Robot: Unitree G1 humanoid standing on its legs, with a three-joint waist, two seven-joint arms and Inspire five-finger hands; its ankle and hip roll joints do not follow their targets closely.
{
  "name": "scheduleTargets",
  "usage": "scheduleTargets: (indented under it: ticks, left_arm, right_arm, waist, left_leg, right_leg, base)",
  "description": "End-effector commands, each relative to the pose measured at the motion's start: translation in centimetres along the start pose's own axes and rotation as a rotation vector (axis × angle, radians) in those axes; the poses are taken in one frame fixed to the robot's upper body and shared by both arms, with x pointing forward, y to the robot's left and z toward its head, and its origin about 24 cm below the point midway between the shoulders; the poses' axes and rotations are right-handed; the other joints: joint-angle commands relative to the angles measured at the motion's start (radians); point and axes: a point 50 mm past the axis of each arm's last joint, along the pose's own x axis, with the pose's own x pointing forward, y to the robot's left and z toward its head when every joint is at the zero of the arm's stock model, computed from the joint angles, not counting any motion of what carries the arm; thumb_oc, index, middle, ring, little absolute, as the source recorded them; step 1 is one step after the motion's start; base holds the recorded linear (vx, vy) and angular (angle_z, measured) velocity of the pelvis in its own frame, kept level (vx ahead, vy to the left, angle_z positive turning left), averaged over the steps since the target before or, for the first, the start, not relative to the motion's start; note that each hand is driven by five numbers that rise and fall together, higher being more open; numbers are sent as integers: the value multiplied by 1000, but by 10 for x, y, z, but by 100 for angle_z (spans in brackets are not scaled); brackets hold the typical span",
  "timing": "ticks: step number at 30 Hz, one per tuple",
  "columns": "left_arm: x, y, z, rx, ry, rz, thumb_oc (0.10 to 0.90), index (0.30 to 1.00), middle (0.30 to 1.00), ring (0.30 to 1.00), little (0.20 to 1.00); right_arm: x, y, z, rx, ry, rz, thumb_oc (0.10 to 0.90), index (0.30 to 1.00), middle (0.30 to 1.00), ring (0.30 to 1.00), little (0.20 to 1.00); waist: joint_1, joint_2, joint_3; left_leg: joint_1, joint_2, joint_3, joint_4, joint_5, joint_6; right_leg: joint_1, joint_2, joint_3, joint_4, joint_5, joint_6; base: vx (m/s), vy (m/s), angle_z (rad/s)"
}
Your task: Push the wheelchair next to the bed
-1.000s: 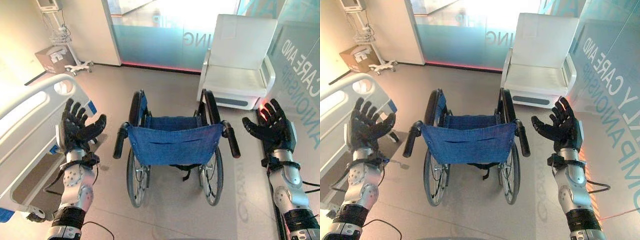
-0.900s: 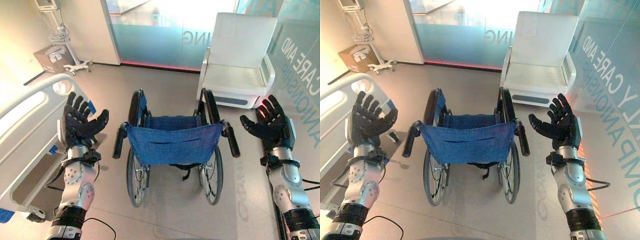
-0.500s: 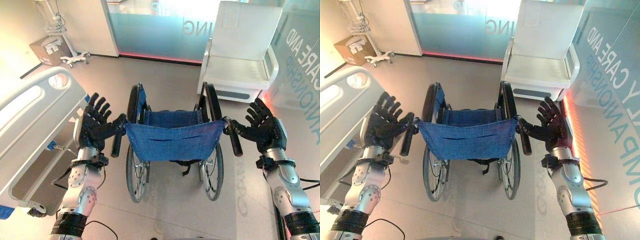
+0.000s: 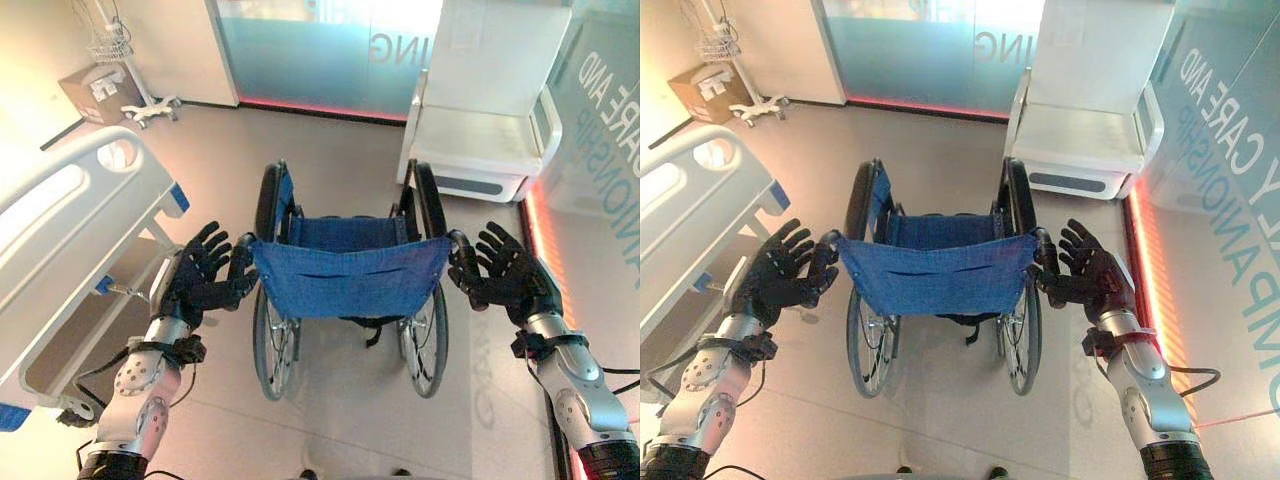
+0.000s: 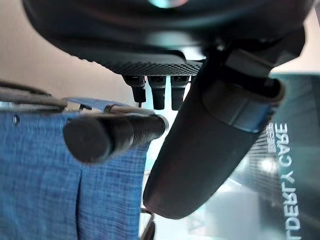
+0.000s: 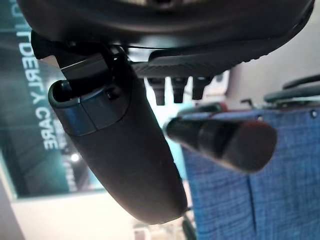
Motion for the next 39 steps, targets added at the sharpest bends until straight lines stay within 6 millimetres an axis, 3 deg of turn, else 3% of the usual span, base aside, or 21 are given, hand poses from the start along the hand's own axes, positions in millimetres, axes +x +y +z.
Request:
scheduleTargets:
  ticks: [1, 6, 10, 19, 25, 39]
  left_arm:
    - [12, 20, 62, 283, -212, 15, 800, 900, 900, 900, 900]
    - [14, 26, 62, 427, -175, 48, 800, 900, 900, 900, 900]
    - [22, 20, 60, 406, -161, 31, 800, 900, 900, 900, 900]
    - [58, 3, 55, 353, -99, -9, 800, 900, 900, 900, 900]
    - [69, 1, 50, 388, -35, -20, 800, 900, 900, 900, 900]
    - [81, 36, 32, 693, 259, 90, 800, 900, 900, 900, 900]
  right_arm:
    - [11, 7, 65, -123, -246, 123, 800, 900, 900, 900, 900]
    - [13, 9, 59, -168, -195, 138, 800, 900, 900, 900, 900]
    - [19, 10, 50, -195, -136, 158, 800, 900, 900, 900, 900]
    - [54, 11, 30, -366, 77, 154, 800, 900, 900, 900, 900]
    - [66, 2, 29, -474, 164, 109, 800, 900, 900, 900, 900]
    - [83, -7, 33, -630, 351, 116, 800, 900, 900, 900, 900]
  waist:
    - [5, -23, -68]
    - [5, -21, -68]
    - [4, -21, -70]
    - [2, -27, -75]
    - [-1, -33, -76]
    - [4, -34, -73]
  left_leg:
    - [-6, -17, 55, 5, -16, -18]
    - [-8, -17, 58, 5, -13, -19]
    - [-8, -18, 54, 4, -13, -18]
    - [-1, -21, 48, 6, -12, -22]
    - [1, -23, 44, 6, -11, -21]
    - [0, -35, 28, 5, -11, -19]
  right_leg:
    - [-3, -42, -1, 36, -4, 35]
    - [-3, -43, -3, 34, -3, 37]
    - [-3, -42, -3, 34, -3, 37]
    - [5, -43, -3, 34, -1, 37]
    - [8, -39, 3, 35, -4, 34]
    - [14, -33, 9, 31, -5, 34]
  base:
    - [0, 0, 0]
    - [0, 0, 0]
    - [0, 0, 0]
    - [1, 2, -1]
    - [1, 1, -1]
    - [0, 0, 0]
